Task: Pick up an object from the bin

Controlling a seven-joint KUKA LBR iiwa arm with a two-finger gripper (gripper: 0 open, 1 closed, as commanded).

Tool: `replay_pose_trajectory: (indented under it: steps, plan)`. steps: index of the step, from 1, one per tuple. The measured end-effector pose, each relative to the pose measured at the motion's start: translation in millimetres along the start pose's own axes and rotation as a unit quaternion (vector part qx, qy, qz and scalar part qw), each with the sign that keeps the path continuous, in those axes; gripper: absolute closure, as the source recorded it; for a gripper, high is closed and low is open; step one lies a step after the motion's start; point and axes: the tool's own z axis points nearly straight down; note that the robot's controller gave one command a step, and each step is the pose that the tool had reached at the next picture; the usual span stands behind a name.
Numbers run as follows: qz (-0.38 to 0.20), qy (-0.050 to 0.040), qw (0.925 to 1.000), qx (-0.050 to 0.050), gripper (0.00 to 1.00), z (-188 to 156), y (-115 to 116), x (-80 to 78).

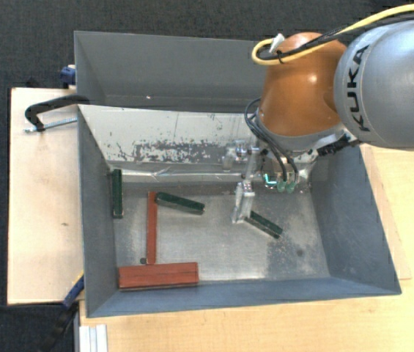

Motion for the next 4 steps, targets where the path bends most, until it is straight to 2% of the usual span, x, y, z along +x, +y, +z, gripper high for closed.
replay_pose_trajectory:
  steps: [1,2,3,4]
  plan:
    - [0.03,-0.002,0.9995,0.0,0.0,-18,7,3.1]
    - [0.017,-0.0074,0.9998,0.0,0.0,16,20,-15.1]
    - [-0.032,-0.0039,0.9995,0.0,0.0,86,25,-18.7]
    - [0.087,-0.004,0.9962,-0.001,1.0,113,71,-28.1]
